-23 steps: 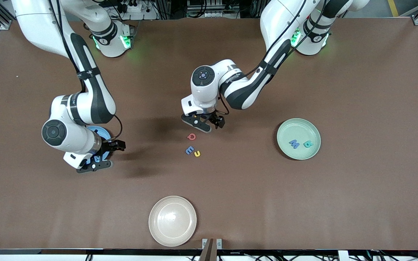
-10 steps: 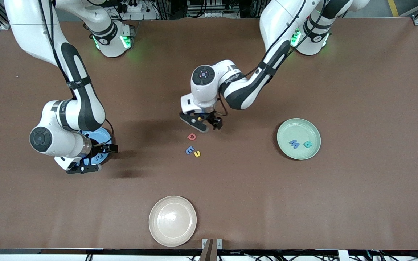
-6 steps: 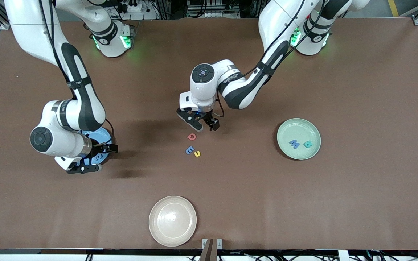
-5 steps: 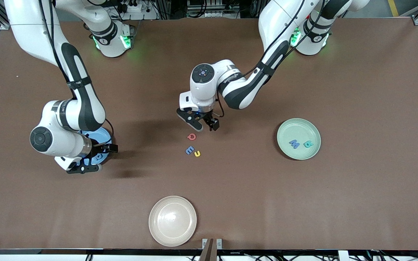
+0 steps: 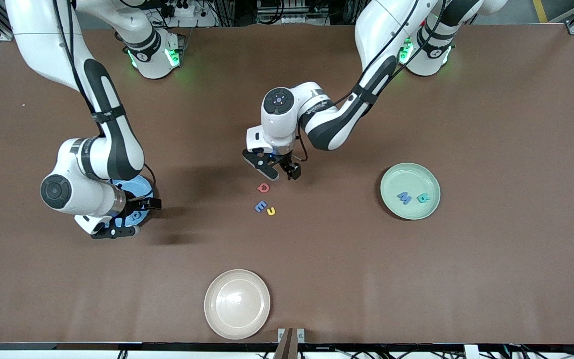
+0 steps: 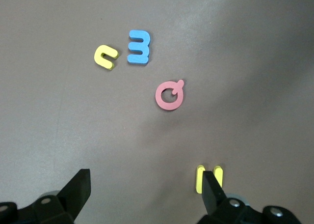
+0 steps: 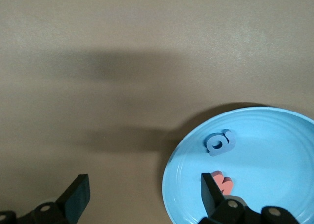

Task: Sort upper and lower case letters into plates
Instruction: 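Move the left gripper over the yellow H and lower it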

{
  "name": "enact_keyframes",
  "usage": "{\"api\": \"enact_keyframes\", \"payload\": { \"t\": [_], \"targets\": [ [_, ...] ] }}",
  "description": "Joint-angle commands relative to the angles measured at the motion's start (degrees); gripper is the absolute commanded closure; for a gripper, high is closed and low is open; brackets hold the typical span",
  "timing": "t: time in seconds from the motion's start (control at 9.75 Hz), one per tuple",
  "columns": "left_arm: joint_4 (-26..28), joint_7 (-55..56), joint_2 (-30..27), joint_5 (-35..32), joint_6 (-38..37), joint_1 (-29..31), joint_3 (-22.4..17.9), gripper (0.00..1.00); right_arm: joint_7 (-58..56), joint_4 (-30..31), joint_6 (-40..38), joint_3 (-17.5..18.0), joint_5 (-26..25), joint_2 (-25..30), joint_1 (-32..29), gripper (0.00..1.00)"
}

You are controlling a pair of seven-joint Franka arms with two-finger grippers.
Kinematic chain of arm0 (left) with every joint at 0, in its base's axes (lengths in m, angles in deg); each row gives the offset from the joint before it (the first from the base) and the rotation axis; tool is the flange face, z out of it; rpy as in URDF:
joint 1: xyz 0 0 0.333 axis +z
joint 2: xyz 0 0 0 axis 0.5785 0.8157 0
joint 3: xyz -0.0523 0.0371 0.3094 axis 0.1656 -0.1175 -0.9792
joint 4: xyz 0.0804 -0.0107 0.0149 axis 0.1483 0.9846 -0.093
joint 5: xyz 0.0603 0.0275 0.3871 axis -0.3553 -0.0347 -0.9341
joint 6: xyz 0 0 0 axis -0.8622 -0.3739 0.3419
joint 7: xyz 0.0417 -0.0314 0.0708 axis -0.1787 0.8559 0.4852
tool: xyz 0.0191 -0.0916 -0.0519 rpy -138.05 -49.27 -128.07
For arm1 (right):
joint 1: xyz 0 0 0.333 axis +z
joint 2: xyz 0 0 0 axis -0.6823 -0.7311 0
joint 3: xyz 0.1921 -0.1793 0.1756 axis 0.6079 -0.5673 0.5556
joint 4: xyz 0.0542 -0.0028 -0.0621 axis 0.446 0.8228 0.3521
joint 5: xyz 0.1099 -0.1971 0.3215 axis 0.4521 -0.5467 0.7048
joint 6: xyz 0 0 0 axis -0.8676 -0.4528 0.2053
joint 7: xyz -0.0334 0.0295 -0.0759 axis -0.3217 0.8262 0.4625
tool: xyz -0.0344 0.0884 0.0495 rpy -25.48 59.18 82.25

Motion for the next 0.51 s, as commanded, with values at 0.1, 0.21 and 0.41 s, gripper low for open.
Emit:
{"api": "enact_keyframes", "payload": {
  "t": [0.1,0.21,0.41],
  "targets": [
    [-0.94,-10.02,4.03,-0.21,6.53,-6.2,-0.77,0.0,-0.11,0.31,-2.24,-0.19,1.28,2.39,-1.81,0.0],
    [-1.03,-10.02,4.03,-0.21,6.53,-6.2,-0.77,0.0,-0.19,0.31,-2.5,-0.37,1.11,2.48,-2.43,0.0],
    [-1.11,-10.02,4.03,-0.21,6.53,-6.11,-0.77,0.0,-0.11,0.31,-2.42,-0.54,1.11,2.66,-2.7,0.0]
  ]
}}
